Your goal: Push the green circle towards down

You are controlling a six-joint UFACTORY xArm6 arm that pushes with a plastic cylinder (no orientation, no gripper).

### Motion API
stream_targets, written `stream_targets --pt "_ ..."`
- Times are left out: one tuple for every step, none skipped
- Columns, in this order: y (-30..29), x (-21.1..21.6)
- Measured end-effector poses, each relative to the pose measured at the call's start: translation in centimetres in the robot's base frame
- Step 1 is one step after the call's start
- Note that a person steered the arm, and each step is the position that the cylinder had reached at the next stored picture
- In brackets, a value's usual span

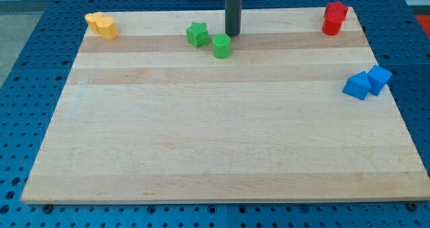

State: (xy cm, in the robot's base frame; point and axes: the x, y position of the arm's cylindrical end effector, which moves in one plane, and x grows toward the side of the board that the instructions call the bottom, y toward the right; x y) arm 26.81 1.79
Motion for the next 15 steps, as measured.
stream_targets --pt "-0.2 0.2" --pt "-0.3 0.2" --pt "-0.9 0.2" --pt "-1.7 0.2" --pt "-1.8 0.3" --pt "-1.8 0.6" --pt "-1.7 1.1" --pt "-1.4 1.9" --pt "-1.4 2.5" --pt "-1.4 2.7" --pt "-1.4 3.2" --pt "-1.4 4.5" --pt "-1.4 6.2" --pt "-1.4 8.1" --pt "-1.4 9.2"
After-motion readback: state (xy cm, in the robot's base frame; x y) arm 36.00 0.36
